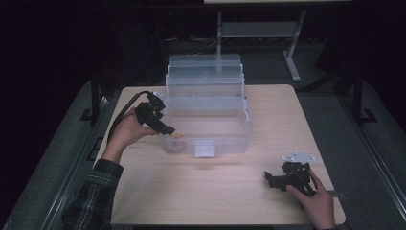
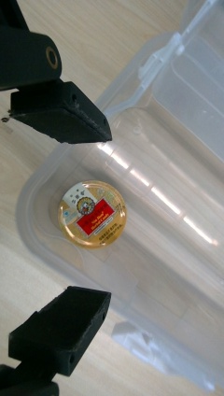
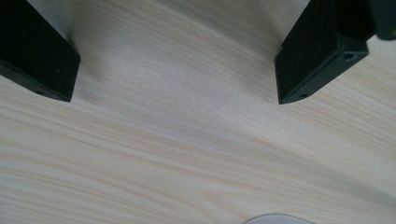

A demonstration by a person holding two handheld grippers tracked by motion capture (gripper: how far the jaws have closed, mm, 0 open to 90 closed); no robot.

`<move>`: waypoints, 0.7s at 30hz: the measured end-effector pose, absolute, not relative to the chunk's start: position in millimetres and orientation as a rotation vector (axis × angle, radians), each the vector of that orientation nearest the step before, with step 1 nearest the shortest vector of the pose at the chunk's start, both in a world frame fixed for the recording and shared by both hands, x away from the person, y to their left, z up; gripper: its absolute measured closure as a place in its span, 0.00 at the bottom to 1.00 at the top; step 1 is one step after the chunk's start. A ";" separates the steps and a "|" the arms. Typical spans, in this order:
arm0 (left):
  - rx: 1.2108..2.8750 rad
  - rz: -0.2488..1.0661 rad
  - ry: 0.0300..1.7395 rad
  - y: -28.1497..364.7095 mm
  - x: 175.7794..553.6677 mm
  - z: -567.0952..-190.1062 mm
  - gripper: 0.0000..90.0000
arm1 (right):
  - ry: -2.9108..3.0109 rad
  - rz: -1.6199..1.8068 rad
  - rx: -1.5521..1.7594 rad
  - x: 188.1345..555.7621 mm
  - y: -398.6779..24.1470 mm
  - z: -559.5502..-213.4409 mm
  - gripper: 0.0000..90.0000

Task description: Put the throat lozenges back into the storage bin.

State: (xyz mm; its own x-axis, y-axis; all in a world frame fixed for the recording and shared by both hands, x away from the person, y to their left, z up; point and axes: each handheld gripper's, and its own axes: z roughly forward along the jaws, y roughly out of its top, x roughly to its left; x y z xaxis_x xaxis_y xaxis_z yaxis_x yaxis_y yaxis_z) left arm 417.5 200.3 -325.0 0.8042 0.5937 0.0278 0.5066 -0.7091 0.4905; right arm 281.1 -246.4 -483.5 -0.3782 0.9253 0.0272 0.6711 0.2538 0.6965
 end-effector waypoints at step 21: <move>2.424 0.335 0.850 237.5 369.8 -322.7 0.20 | 2.143 0.893 1.457 281.1 -246.4 -483.5 0.00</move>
State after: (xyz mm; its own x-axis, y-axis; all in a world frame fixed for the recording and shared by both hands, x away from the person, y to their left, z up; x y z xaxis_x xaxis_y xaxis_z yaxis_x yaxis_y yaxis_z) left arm 369.8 237.5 -322.7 0.7696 0.6364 0.0521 0.5009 -0.6523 0.5688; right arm 281.1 -246.4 -483.5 -0.3780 0.9254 0.0276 0.6710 0.2534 0.6968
